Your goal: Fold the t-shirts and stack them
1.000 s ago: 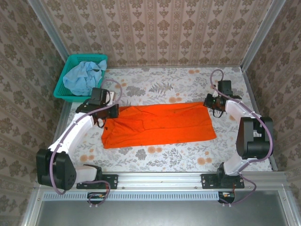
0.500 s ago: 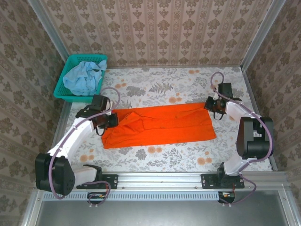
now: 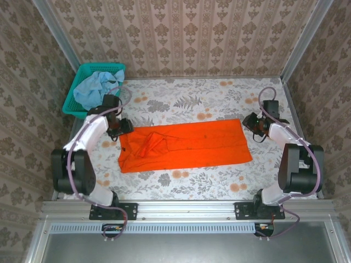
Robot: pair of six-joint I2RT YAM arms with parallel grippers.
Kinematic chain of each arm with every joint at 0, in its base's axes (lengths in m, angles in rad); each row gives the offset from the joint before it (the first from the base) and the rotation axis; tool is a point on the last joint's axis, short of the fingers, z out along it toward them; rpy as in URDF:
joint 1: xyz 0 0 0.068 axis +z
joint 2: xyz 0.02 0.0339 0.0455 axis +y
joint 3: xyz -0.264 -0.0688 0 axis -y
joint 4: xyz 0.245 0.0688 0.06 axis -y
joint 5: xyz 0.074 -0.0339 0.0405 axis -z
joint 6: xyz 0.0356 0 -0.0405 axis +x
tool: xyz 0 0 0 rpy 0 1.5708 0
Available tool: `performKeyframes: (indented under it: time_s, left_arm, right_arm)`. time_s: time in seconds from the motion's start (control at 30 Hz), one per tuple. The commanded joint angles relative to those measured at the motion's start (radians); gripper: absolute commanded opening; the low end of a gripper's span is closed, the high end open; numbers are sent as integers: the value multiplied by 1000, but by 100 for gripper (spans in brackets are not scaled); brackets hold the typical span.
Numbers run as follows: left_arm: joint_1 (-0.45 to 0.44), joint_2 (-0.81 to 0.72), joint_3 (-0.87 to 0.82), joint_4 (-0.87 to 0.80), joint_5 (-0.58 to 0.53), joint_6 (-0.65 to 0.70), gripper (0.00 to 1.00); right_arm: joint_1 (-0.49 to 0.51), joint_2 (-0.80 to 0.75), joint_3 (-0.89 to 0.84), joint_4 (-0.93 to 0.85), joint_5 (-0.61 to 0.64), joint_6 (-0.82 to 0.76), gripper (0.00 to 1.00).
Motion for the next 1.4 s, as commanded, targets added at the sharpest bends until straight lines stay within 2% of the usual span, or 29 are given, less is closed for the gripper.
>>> performKeyframes:
  time_s: [0.0,0.13,0.23,0.53,0.63,0.73,0.9,1.13,1.37]
  left_arm:
    - [11,83,77,-17,49,45,54]
    - [11,162,151,-32,-22,74,55]
    - [11,207,176,-23,-25,77,54]
    - [1,275,174,-9,-94,71,41]
    - [1,293,176,12,-91,64,30]
    - [-4,297,181,29,-124,46,14]
    - [-5,307,197,70,-146,29,3]
    - [-28,340,234,123,-147,35,1]
    - [-44,469,397,123,-144,26,0]
  right_arm:
    - [54,63,58,-1,-29,41,33]
    - [125,154,143,-62,-3,3,34]
    - [157,204,188,-82,2,-6,33]
    - [182,323,271,-140,4,-3,32]
    - [180,356,293,-160,20,-1,31]
    - [161,375,296,-174,57,41,29]
    - [112,397,290,-192,83,107,25]
    - [21,373,233,-160,116,161,22]
    - [-53,352,188,-133,104,156,22]
